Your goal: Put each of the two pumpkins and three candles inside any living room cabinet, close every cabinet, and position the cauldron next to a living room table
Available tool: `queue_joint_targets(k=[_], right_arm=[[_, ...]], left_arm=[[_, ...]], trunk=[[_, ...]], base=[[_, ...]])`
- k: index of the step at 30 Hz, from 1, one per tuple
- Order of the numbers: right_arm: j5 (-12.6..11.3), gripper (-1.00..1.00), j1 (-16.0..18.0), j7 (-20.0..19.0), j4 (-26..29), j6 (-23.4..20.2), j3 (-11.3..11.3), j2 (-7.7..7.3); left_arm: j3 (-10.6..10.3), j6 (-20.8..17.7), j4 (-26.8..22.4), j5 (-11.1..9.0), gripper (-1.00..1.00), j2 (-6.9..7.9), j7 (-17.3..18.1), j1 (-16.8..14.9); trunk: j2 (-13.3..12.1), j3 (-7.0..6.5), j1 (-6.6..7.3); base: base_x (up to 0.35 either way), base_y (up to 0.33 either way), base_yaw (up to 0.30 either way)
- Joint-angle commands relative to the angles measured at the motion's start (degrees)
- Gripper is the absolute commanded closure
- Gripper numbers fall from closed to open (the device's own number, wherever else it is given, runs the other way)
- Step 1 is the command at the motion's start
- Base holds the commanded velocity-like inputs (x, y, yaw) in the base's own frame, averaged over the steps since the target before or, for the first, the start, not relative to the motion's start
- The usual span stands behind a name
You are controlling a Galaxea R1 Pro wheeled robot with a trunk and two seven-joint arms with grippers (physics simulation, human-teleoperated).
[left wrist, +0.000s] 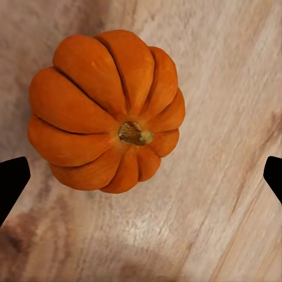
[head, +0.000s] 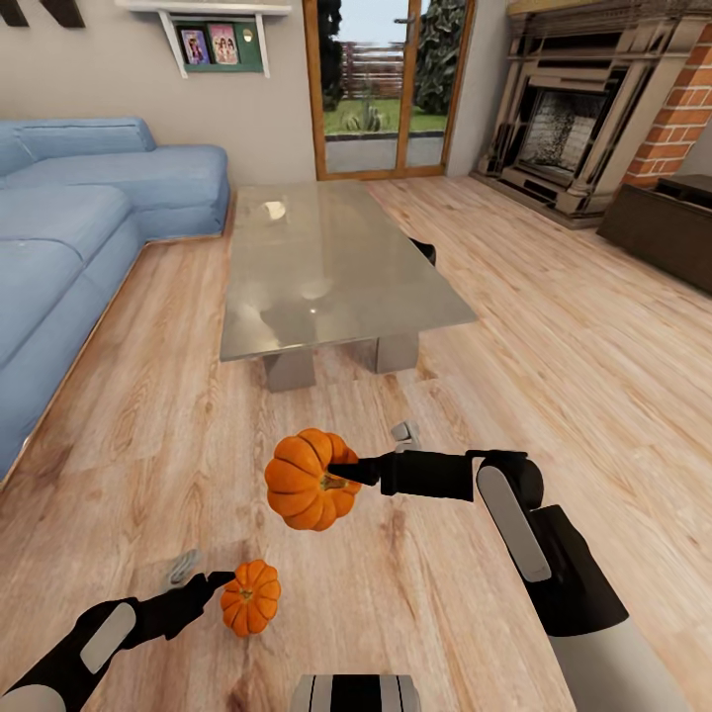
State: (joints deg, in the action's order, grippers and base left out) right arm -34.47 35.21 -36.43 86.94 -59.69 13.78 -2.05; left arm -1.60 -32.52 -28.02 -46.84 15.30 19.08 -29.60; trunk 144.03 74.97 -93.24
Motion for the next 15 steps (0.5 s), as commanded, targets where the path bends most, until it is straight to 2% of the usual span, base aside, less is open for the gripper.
queue_joint_targets(k=[1, 11, 15], right_arm=[[0.2, 1.0, 0.0, -0.3, 0.0, -0.2, 0.0, -0.04], [0.2, 1.0, 0.0, -0.3, 0.1, -0.2, 0.0, -0.06], [0.2, 1.0, 0.0, -0.3, 0.0, -0.2, 0.0, -0.06]], left_arm=[[-0.2, -0.2, 0.0, -0.4, -1.0, 0.06, 0.0, 0.0], [-0.1, 0.1, 0.0, -0.3, -1.0, 0.0, -0.4, 0.0], [-0.1, 0.3, 0.0, -0.2, -1.0, -0.03, -0.5, 0.0]], trunk=[[0.0, 0.04, 0.01], [0.0, 0.04, 0.01], [0.1, 0.92, -0.09]], base=[[-0.001, -0.001, 0.002], [0.0, 0.0, 0.0], [0.0, 0.0, 0.0]])
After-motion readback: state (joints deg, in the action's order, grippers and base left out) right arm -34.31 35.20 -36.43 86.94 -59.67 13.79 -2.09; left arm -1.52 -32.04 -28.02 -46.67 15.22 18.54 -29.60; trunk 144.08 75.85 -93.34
